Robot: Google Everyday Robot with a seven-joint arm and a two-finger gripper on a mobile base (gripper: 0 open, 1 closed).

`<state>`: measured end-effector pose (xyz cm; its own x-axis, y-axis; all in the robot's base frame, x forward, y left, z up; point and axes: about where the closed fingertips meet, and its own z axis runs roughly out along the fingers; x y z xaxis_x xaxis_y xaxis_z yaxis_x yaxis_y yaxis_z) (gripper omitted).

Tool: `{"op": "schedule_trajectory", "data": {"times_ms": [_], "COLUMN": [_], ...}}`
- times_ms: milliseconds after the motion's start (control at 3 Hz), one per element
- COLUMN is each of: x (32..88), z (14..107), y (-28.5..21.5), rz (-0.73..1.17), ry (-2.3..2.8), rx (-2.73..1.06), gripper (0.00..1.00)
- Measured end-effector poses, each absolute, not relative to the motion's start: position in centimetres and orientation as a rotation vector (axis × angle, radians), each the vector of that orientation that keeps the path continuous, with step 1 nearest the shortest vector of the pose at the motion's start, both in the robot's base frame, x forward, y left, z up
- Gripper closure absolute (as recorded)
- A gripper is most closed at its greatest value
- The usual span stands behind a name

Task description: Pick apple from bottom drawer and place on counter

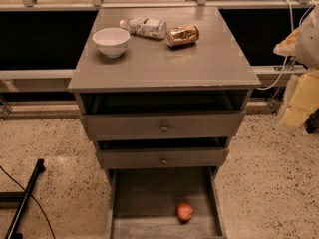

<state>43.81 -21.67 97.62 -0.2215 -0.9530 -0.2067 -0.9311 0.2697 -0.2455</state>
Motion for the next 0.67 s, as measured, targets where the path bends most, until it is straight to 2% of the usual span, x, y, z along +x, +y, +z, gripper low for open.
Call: {"op": "schedule_trajectory", "data": {"times_ms": [333,667], "x": [43.8,44.2], "z": [97.6,95.4], "y": [-21.7,-21.2], "rz": [-0.098,-0.006], "ry": [2.232,2.220], "rx": [-1.725,-1.685], "gripper": [0.00,0.00]}}
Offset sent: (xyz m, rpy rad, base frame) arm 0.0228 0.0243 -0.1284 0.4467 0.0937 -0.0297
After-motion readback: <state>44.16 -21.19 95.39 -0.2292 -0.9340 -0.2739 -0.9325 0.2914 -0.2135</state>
